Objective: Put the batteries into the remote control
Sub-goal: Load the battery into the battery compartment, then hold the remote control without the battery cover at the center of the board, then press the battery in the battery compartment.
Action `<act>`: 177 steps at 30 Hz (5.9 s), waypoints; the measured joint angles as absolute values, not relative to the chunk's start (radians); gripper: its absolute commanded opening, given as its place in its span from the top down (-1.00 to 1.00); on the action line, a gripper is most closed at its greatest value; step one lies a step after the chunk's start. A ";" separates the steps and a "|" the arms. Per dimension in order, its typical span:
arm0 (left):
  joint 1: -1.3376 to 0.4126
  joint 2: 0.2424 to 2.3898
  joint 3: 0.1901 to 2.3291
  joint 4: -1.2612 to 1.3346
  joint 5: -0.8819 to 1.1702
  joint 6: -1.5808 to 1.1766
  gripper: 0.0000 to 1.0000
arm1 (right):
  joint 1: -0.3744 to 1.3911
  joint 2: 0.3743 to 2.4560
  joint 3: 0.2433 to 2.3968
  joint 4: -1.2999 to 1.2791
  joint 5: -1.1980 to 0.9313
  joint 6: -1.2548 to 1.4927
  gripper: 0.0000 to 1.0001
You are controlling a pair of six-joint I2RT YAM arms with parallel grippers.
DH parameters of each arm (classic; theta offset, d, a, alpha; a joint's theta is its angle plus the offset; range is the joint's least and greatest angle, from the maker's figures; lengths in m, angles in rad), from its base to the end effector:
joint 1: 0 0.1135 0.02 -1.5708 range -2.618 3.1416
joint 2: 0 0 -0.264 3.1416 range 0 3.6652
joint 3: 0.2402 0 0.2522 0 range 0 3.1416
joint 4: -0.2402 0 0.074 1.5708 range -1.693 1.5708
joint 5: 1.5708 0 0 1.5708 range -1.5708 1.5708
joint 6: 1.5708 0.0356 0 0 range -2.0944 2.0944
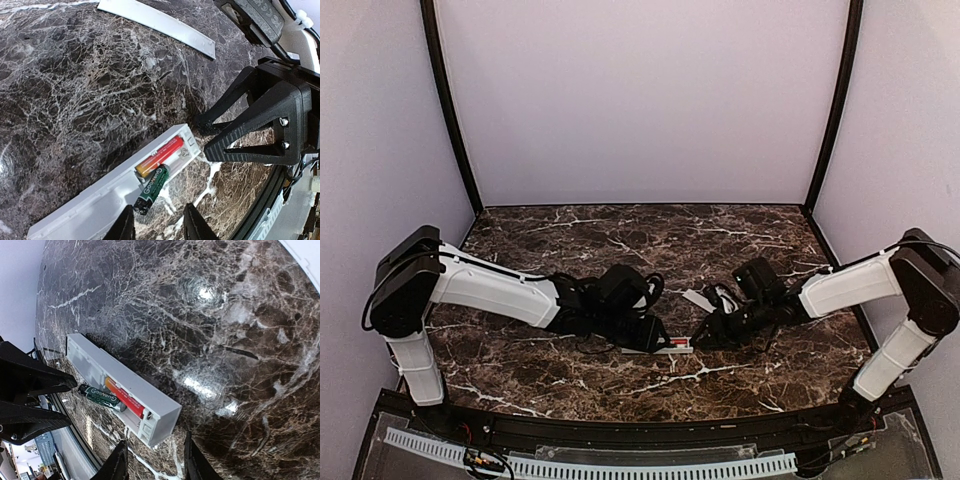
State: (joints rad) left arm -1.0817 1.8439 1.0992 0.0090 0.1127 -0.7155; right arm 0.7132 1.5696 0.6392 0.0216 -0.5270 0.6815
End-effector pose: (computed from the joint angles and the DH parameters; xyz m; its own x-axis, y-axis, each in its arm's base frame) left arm 0.1811 -0.3489 0.1724 -0.8391 0.1892 -0.5100 0.4848 0.6854 -0.5433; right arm 0.1990 0.1958 0.1343 -0.9668 -0.1164 -0.2275 -0.2450 0.6757 0.6953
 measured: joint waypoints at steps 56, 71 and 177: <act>-1.105 1.895 1.143 -0.040 0.025 -0.762 0.79 | 0.713 1.601 0.648 0.071 -0.560 0.649 0.33; -1.105 1.939 1.193 -0.040 0.045 -0.744 0.84 | 0.713 1.627 0.642 0.127 -0.582 0.673 0.38; -1.000 1.833 0.970 -0.013 0.203 0.300 0.11 | 0.860 1.653 0.806 0.027 -0.455 0.764 1.00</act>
State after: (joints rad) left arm -0.9997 1.8332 0.9703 -0.0132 0.2028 0.3004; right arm 0.8597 1.6531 0.8062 0.0273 -0.4545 0.7635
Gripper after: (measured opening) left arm 0.444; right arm 0.016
